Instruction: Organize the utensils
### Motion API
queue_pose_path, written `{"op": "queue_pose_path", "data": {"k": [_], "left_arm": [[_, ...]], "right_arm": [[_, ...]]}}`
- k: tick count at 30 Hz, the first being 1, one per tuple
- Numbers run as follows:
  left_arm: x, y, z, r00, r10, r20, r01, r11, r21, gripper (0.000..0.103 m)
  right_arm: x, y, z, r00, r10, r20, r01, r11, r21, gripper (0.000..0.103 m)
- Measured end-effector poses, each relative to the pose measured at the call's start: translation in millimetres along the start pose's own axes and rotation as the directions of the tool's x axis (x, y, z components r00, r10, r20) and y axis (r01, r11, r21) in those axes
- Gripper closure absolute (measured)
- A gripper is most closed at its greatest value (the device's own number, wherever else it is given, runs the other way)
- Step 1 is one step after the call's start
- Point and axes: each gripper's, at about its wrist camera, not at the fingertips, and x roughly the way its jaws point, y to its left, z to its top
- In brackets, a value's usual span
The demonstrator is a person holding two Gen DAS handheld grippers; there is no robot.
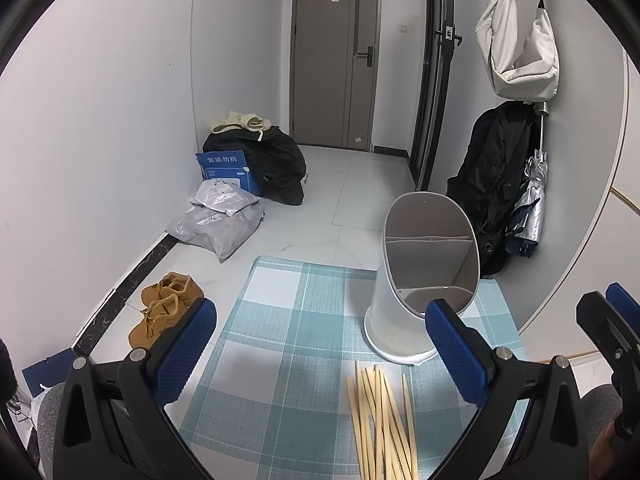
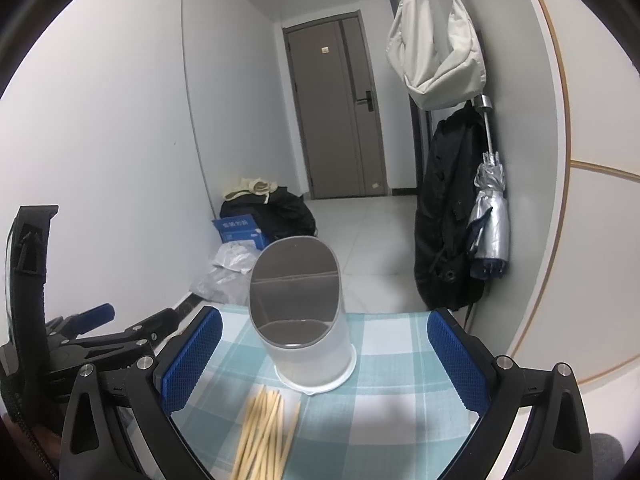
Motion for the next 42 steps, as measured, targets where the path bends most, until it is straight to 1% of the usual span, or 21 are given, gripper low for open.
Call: {"op": "queue_pose_path", "data": {"k": [3,9,13,15,17,19,38,41,42], "left_arm": [[1.7,0.1,0.2,1.0,-0.004,-0.019,0.004,1.0,-0.006,0.001],[-1.6,1.0,0.1,1.0,-0.003,-0.011,0.003,1.0,-0.002,0.001],[1.9,3.3,0.2,1.0,-0.007,-0.023,0.007,1.0,-0.013,0.001],[3.4,6.0,0.0,1.0,0.009,-0.03,-0.01,1.0,-0.025,0.002],[4.4,9.3,-0.1,0.999,-0.001,-0.034,0.0,0.999,-0.039,0.002],[5.3,11.2,-0.3,0.999,0.005,-0.035,-0.006,0.999,-0.042,0.001],[2.2,9.0,-1.4,1.0,0.003,-0.022,-0.004,1.0,-0.028,0.001],[3.1,8.5,-1.5,1.0,-0.004,-0.027,0.003,1.0,-0.025,0.001],[3.7,8.3,-1.6,1.0,-0.008,-0.03,0.007,1.0,-0.024,0.001]], "right_arm": [[-0.8,0.6,0.5,1.0,0.0,0.002,0.0,1.0,-0.006,0.0],[-0.2,1.5,0.3,1.0,0.0,-0.001,0.0,1.0,-0.006,0.0],[0.3,1.4,0.0,1.0,-0.003,-0.003,0.003,1.0,-0.007,0.0],[0.5,1.7,-0.2,1.0,-0.006,-0.003,0.006,1.0,-0.007,0.0],[0.0,0.8,-0.3,1.0,-0.006,-0.002,0.006,1.0,-0.003,0.0],[-0.3,0.7,-0.7,1.0,-0.006,-0.003,0.006,1.0,-0.004,0.0],[-1.8,1.5,-1.4,1.0,-0.011,-0.005,0.011,1.0,-0.002,0.0],[-0.3,1.4,-1.7,1.0,-0.001,-0.014,0.001,1.0,0.002,0.0],[0.5,1.1,-2.1,1.0,0.017,-0.02,-0.017,1.0,0.005,0.0]]}}
